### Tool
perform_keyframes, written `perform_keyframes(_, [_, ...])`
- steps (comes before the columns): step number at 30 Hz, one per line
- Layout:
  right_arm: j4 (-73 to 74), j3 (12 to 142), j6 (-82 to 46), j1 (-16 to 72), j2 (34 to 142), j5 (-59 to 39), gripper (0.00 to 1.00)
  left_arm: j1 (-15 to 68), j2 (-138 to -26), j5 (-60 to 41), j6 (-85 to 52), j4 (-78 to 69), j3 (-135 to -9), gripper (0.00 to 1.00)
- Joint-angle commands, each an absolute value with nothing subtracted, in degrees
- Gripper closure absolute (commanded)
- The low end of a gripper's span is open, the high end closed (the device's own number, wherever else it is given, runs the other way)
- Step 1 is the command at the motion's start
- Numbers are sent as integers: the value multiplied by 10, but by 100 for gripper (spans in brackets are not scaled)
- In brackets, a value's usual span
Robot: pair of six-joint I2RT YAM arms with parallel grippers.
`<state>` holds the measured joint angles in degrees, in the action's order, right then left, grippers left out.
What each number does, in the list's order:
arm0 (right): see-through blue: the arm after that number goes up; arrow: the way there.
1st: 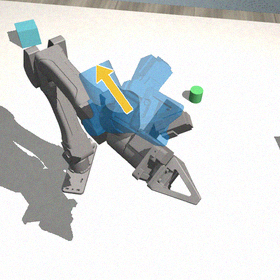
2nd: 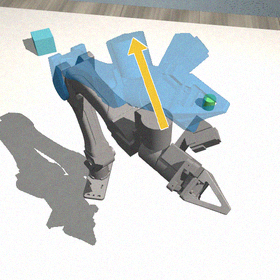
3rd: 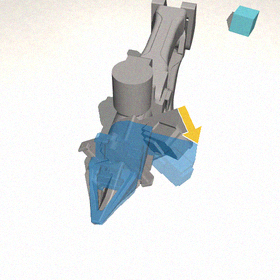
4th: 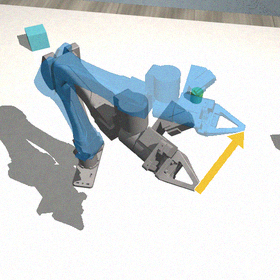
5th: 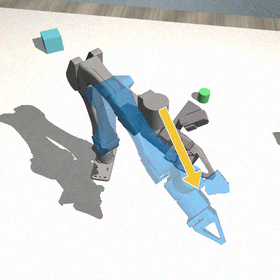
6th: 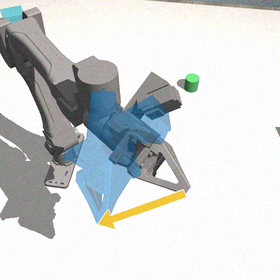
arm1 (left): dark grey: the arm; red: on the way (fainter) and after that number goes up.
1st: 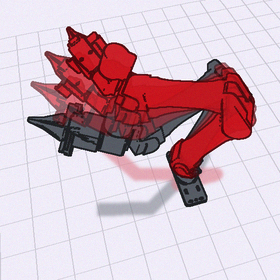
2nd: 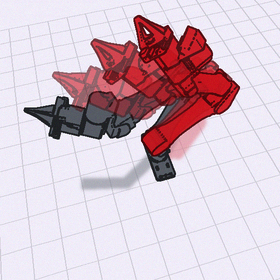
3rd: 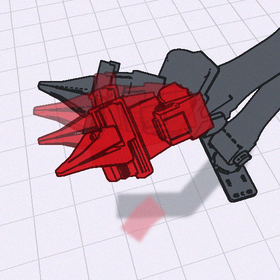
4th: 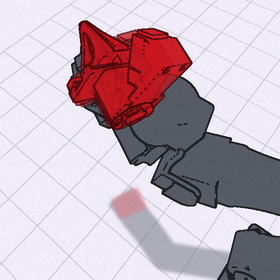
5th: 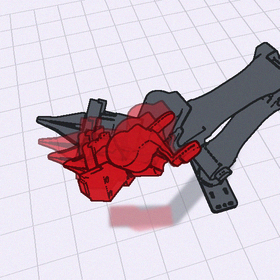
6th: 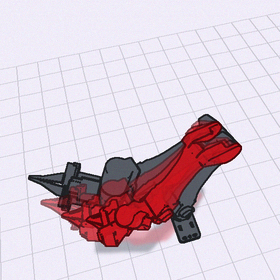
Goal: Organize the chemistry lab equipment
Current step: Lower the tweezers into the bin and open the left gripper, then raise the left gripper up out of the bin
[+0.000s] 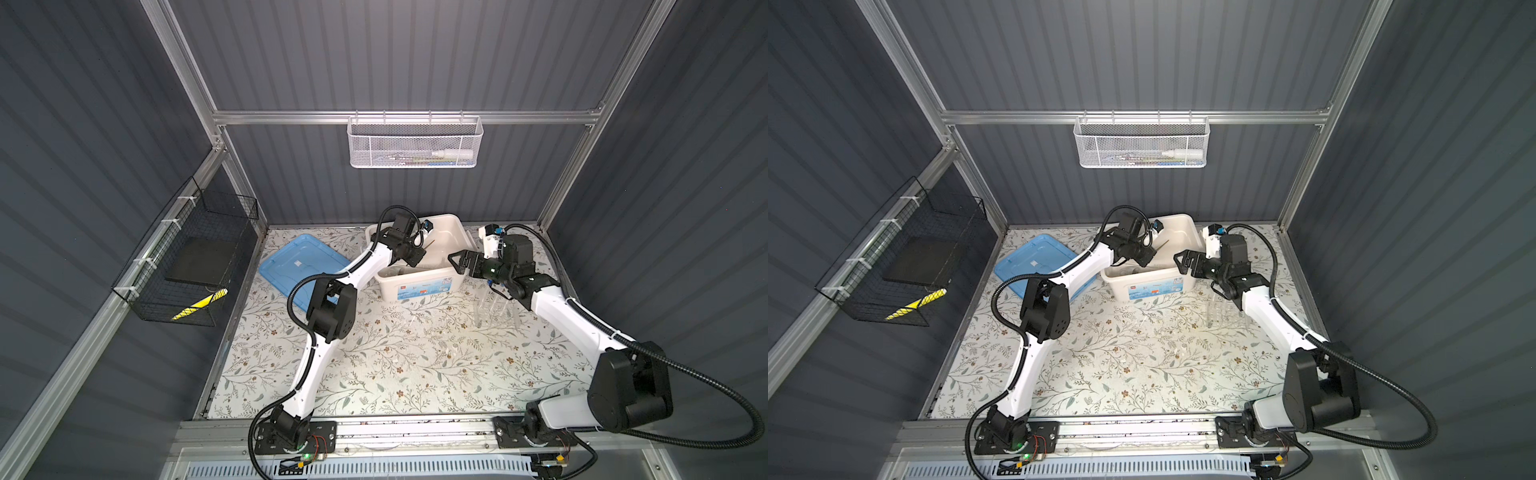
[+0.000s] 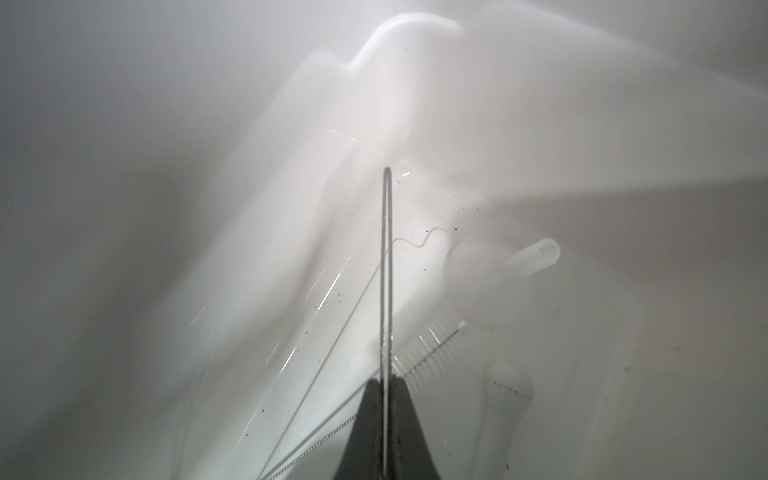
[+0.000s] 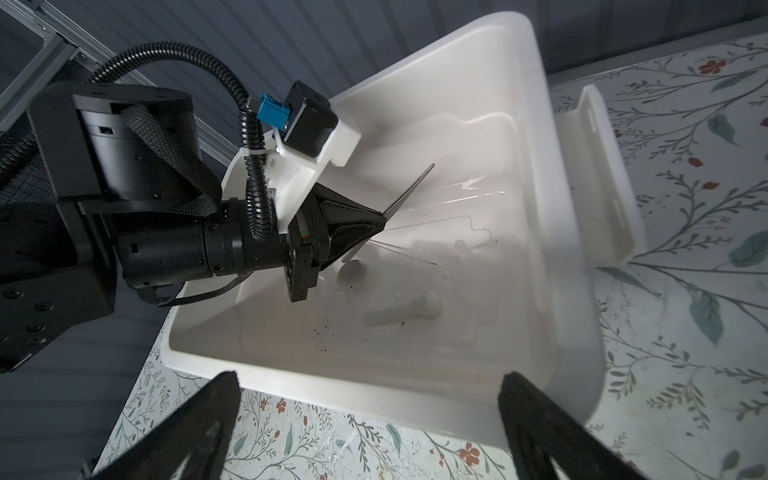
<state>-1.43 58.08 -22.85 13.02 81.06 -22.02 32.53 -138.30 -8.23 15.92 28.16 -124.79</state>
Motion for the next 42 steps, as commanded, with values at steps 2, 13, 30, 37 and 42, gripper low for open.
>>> perform_keyframes(2, [-25, 597, -218, 133, 808, -211, 1, 322, -1409, -82, 160, 298, -1273, 93])
perform_keyframes(13, [-30, 602, -214, 132, 812, -208, 1, 322, -1441, -64, 155, 327, -1296, 90])
perform_keyframes(30, [-30, 603, -211, 132, 810, -199, 1, 323, -1285, -109, 98, 184, -1177, 15])
perform_keyframes(37, [-20, 593, -211, 132, 804, -200, 1, 324, -1221, -121, 88, 156, -1154, 0])
perform_keyframes(42, [4, 571, -205, 132, 790, -213, 1, 324, -1147, -86, 69, 112, -1078, 0])
